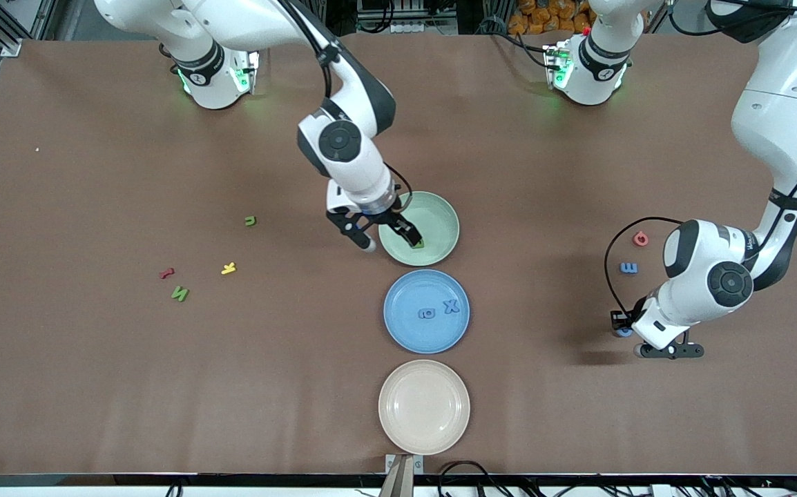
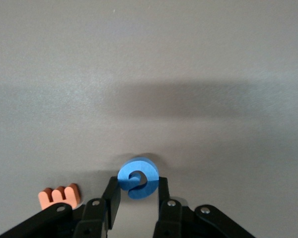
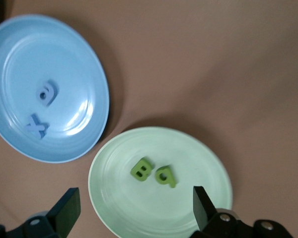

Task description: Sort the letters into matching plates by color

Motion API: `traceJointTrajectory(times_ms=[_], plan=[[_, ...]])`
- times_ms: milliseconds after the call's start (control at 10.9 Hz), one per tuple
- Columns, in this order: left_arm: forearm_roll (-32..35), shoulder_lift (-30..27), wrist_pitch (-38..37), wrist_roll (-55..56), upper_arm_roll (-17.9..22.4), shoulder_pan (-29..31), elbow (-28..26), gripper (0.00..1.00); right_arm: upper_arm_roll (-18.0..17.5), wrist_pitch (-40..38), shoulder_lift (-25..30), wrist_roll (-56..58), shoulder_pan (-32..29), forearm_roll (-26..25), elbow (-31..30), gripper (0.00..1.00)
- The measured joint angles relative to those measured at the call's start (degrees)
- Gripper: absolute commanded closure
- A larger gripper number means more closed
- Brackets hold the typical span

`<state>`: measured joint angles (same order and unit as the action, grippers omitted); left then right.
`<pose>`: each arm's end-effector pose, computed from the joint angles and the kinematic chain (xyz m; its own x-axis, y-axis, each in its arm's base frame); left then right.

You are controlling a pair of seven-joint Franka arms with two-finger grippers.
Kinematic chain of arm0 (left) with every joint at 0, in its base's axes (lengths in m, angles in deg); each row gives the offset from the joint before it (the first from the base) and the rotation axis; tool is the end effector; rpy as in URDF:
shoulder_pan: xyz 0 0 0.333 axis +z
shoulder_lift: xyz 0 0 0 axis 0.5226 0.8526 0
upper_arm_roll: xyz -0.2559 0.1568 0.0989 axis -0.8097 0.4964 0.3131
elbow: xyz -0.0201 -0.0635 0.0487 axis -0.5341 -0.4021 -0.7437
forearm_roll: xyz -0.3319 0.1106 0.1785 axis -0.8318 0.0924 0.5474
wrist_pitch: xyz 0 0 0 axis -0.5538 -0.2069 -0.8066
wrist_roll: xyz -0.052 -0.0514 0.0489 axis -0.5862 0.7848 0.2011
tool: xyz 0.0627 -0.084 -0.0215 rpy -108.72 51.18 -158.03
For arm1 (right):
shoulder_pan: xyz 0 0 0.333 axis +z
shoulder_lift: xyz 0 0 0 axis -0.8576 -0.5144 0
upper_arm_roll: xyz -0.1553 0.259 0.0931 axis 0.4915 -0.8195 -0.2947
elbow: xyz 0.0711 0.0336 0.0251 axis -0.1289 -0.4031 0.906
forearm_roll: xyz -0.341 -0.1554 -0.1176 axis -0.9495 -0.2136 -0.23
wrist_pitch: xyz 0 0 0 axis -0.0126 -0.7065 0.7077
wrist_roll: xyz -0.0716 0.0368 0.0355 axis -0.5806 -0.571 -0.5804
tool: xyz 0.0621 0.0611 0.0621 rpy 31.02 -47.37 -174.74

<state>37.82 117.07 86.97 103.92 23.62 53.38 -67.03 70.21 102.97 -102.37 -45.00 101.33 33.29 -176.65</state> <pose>0.6868 -0.0254 0.1945 0.9994 -0.0035 0.0355 -0.0043 -0.9997 0.0226 0.4957 0.4697 0.2994 0.7148 -0.6867 -0.1324 -0.6983 -0.6905 -0.1883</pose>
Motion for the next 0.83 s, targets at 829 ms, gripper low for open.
traceJointTrajectory(times_ms=[829], plan=[[-0.01, -0.22, -0.01, 23.59, -3.15, -9.6, 0.85, 1.0, 0.28, -20.38, 14.55, 19.03, -20.57, -0.1, -8.82, 0.0]])
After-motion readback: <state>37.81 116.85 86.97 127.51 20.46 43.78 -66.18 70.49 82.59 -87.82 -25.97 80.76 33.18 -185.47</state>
